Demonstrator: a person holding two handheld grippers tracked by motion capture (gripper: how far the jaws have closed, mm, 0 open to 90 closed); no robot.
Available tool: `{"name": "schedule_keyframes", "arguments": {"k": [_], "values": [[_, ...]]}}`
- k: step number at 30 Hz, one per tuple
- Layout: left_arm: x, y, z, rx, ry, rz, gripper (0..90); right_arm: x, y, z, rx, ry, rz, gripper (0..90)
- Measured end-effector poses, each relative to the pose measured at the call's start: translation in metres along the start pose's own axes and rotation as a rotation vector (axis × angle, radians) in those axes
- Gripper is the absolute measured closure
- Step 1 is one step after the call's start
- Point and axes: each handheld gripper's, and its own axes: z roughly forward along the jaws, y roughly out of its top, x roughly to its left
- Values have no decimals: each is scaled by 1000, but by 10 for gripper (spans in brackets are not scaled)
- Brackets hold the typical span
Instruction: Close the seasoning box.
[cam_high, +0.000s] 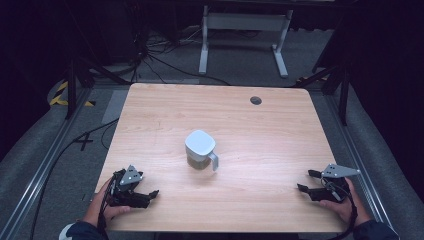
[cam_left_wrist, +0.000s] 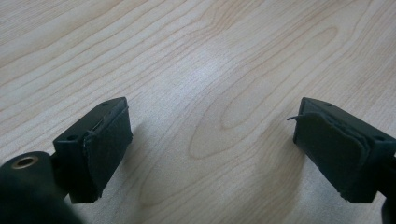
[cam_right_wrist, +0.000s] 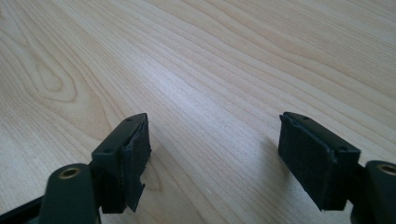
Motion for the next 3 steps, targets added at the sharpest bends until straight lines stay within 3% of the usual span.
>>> {"name": "schedule_keyframes", "arguments": {"k": [3], "values": [[0,0,0,1,2,3,113,0,0,0,0,0,0,250]]}}
